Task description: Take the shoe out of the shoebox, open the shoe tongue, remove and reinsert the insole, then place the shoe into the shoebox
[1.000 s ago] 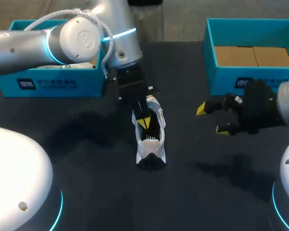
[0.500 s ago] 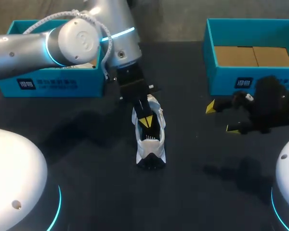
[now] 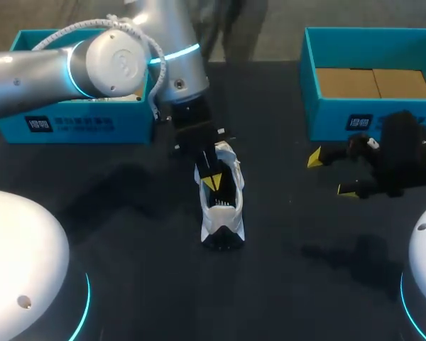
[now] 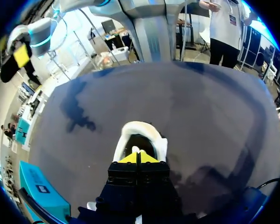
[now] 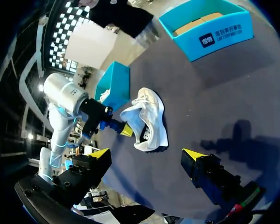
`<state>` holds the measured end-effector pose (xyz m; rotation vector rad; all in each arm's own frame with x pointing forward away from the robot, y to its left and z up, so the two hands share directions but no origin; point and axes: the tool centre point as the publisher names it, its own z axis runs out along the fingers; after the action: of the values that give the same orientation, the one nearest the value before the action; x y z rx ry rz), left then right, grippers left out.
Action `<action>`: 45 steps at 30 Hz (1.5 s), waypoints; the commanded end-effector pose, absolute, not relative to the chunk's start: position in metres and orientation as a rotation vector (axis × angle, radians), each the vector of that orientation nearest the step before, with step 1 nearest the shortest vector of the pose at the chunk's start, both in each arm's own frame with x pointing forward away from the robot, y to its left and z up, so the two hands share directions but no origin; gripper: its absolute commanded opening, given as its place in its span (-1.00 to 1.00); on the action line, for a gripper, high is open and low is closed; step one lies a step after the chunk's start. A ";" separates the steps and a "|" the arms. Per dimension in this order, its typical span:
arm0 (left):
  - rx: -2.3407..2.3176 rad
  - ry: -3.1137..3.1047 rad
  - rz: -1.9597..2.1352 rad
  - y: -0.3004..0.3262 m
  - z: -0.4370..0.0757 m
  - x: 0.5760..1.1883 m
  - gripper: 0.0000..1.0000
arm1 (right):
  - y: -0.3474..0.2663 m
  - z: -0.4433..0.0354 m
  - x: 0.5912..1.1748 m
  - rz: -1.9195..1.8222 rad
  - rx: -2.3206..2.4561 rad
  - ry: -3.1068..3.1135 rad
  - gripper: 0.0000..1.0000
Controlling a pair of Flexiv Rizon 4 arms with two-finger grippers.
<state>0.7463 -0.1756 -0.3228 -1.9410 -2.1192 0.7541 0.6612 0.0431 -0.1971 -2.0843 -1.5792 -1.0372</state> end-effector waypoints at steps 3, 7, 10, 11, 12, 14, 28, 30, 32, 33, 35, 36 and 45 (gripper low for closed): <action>-1.983 -2.113 0.567 -0.186 -0.327 0.739 -1.00 | 0.044 -0.197 0.659 -1.038 -2.092 -1.578 1.00; -2.003 -2.110 0.472 -0.194 -0.331 0.736 -1.00 | 0.044 -0.197 0.659 -1.038 -2.092 -1.578 1.00; -2.019 -2.110 0.382 -0.197 -0.337 0.736 -1.00 | 0.044 -0.197 0.659 -1.038 -2.092 -1.578 1.00; -2.024 -2.110 0.369 -0.198 -0.338 0.735 -1.00 | 0.044 -0.197 0.659 -1.038 -2.092 -1.578 1.00; -2.023 -2.110 0.339 -0.198 -0.341 0.736 -1.00 | 0.044 -0.197 0.659 -1.038 -2.092 -1.578 1.00; -2.048 -2.106 0.351 -0.197 -0.344 0.736 -1.00 | 0.044 -0.197 0.659 -1.038 -2.092 -1.578 1.00; -2.164 -2.071 0.212 -0.183 -0.362 0.748 -1.00 | 0.044 -0.197 0.659 -1.038 -2.092 -1.578 1.00; -2.166 -2.086 0.167 -0.184 -0.366 0.749 -1.00 | 0.044 -0.197 0.659 -1.038 -2.092 -1.578 1.00; -2.159 -2.107 0.137 -0.185 -0.372 0.750 -1.00 | 0.044 -0.197 0.659 -1.038 -2.092 -1.578 1.00; -2.174 -2.097 0.150 -0.186 -0.374 0.750 -1.00 | 0.044 -0.197 0.659 -1.038 -2.092 -1.578 1.00; -2.176 -2.117 0.138 -0.187 -0.379 0.750 -1.00 | 0.044 -0.197 0.659 -1.038 -2.092 -1.578 1.00; -2.179 -2.109 0.127 -0.188 -0.382 0.749 -1.00 | 0.044 -0.197 0.659 -1.038 -2.092 -1.578 1.00; -2.173 -2.123 0.102 -0.190 -0.405 0.748 -1.00 | 0.044 -0.197 0.659 -1.038 -2.092 -1.578 1.00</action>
<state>0.7469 -0.1862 -0.3964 -2.1814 -2.1187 0.1164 0.6611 0.0438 -0.1969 -2.0874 -1.5788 -1.0361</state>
